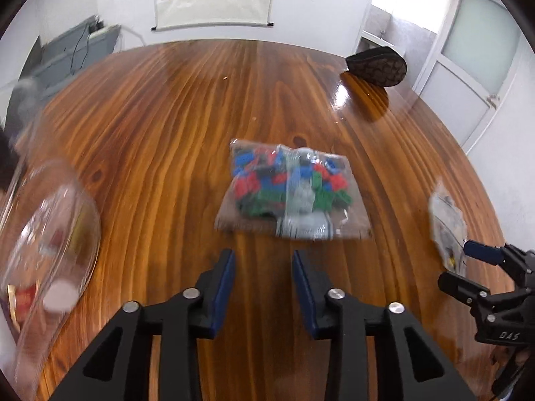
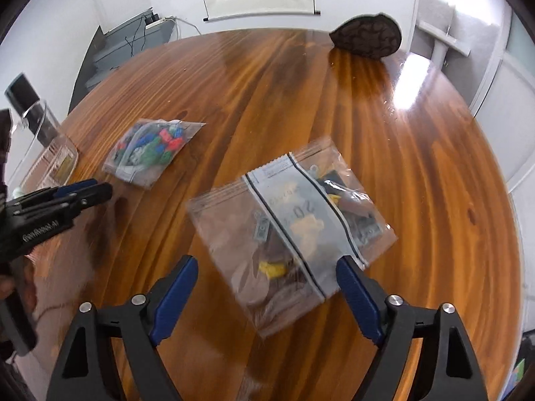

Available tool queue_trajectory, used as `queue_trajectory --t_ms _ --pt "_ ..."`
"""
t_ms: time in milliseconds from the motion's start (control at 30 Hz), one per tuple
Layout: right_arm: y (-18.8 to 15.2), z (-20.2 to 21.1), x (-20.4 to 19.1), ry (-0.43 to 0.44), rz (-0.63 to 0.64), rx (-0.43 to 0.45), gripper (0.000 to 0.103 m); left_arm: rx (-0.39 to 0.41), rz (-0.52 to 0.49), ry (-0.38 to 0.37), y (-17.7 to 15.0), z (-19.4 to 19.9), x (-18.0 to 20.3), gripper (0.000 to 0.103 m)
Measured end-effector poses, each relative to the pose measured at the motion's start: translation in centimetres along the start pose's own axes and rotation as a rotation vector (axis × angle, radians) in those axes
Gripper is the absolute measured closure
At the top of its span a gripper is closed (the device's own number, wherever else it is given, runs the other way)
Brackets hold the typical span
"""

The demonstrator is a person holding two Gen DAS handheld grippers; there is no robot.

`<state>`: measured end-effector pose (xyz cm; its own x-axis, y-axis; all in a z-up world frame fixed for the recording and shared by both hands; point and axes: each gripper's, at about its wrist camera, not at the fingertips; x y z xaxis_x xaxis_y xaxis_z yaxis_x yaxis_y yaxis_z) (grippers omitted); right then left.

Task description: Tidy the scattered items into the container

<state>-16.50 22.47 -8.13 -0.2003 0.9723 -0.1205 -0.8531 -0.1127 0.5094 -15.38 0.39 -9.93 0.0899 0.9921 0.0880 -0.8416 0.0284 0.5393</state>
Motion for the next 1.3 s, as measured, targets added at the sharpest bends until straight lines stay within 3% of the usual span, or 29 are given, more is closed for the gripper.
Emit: queue_trajectory --t_ms 200,367,433,600,700,867,1100,1200,1300 --pt "2.9 1.9 -2.9 0.067 0.037 0.112 0.019 0.061 0.056 -0.002 -1.6 3.1 -1.4 0.069" --pt "6.6 -1.0 -6.9 0.116 0.095 0.093 0.019 0.130 0.049 0.003 -2.5 6.6 -1.7 0.062" --pt "7.8 -2.3 -8.4 0.122 0.113 0.078 0.020 0.145 0.057 -0.002 -3.0 7.6 -2.2 0.055" --pt "9.7 -6.5 -11.6 0.121 0.173 0.010 0.024 0.167 0.088 0.015 -4.0 9.3 -3.8 0.050" --pt "9.2 -7.8 -12.5 0.130 0.205 -0.026 0.024 0.189 0.097 0.031 -4.1 9.7 -4.0 0.047" --pt "6.7 -6.3 -12.4 0.154 0.257 -0.041 0.024 0.205 0.102 0.021 -3.0 8.9 -3.7 0.046" --pt "3.2 -4.3 -12.1 0.187 0.330 -0.062 0.025 0.173 0.072 -0.023 -2.3 7.8 -2.9 0.046" --pt "1.8 -3.3 -11.9 0.199 0.357 -0.068 0.030 0.167 0.036 -0.016 -1.4 7.2 -2.1 0.046" --pt "1.8 -1.1 -9.2 0.168 0.265 0.009 0.030 0.144 0.002 -0.034 -0.2 6.3 -1.3 0.046"
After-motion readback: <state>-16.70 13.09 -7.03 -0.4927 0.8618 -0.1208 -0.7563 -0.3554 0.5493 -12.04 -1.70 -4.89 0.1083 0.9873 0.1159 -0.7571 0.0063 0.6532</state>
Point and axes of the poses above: each gripper's, at about its wrist camera, not at the fingertips, and z roughly against the way its jaws point, x to its right, y to its top, and after that the axes turned 7 degrees about -z, right-handed
